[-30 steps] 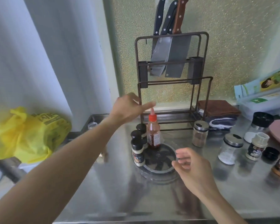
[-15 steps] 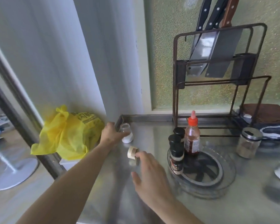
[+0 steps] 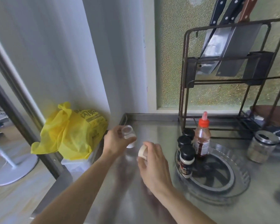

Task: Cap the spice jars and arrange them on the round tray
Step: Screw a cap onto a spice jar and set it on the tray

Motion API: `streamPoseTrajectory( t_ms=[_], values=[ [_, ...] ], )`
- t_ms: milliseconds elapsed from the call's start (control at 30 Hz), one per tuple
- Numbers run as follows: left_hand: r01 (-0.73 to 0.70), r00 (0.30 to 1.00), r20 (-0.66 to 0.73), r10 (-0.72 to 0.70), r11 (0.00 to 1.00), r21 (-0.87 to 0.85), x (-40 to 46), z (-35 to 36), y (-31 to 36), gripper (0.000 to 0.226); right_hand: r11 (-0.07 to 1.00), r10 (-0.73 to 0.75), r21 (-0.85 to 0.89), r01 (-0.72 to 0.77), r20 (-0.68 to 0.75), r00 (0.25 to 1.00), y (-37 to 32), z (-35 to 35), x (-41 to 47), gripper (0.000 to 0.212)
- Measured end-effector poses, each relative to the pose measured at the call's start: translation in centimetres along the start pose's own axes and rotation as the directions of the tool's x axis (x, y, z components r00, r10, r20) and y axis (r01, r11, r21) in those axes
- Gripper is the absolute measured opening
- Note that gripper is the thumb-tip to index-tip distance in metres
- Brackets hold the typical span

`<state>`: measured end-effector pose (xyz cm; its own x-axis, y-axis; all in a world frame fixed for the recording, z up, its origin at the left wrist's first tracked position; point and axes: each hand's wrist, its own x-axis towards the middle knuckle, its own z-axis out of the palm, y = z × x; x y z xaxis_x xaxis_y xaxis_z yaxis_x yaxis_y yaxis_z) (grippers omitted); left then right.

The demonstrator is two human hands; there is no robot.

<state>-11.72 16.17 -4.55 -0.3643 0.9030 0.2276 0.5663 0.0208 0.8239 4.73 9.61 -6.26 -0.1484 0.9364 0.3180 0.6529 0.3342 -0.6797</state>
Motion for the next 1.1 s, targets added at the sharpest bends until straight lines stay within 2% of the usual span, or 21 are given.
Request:
streamPoseTrajectory(
  t_ms=[167,300,400,533,733,867,1000,1100],
  values=[
    [0.004,0.994,0.112,0.020,0.977,-0.211,-10.3,-2.2,2.1,0.042,0.991,-0.132,-0.021,0.133,0.036,0.991,-1.7,-7.6,-5.3,0.055],
    [-0.024,0.970,0.227,0.084,0.967,-0.253,-18.5,-0.7,4.6,0.043,0.973,-0.176,-0.120,0.195,0.154,0.972,-2.4,-14.3,-8.2,0.046],
    [-0.090,0.935,0.308,0.177,0.957,-0.276,-23.2,2.1,6.7,0.041,0.937,-0.155,-0.254,0.238,0.308,0.939,-1.6,-18.8,-9.4,0.049],
    [-0.114,0.897,0.362,0.254,0.924,-0.366,-26.6,6.9,9.8,0.045,0.871,-0.034,-0.410,0.272,0.502,0.864,0.4,-24.5,-10.3,0.049],
    [-0.024,0.863,0.432,0.262,0.876,-0.482,-27.9,13.3,13.0,0.046,0.845,0.113,-0.501,0.186,0.508,0.854,3.7,-29.5,-11.0,0.042],
    [-0.038,0.857,0.436,0.276,0.876,-0.482,-27.6,16.2,13.1,0.053,0.826,0.163,-0.542,0.155,0.494,0.854,5.2,-30.0,-10.9,0.037],
    [0.000,0.870,0.429,0.245,0.868,-0.496,-27.9,17.9,12.5,0.052,0.776,0.215,-0.615,0.142,0.469,0.856,6.7,-29.4,-10.3,0.039],
    [0.015,0.875,0.424,0.233,0.863,-0.506,-28.0,18.5,12.5,0.045,0.696,0.232,-0.701,0.157,0.427,0.874,6.7,-28.8,-9.7,0.029]
  ],
)
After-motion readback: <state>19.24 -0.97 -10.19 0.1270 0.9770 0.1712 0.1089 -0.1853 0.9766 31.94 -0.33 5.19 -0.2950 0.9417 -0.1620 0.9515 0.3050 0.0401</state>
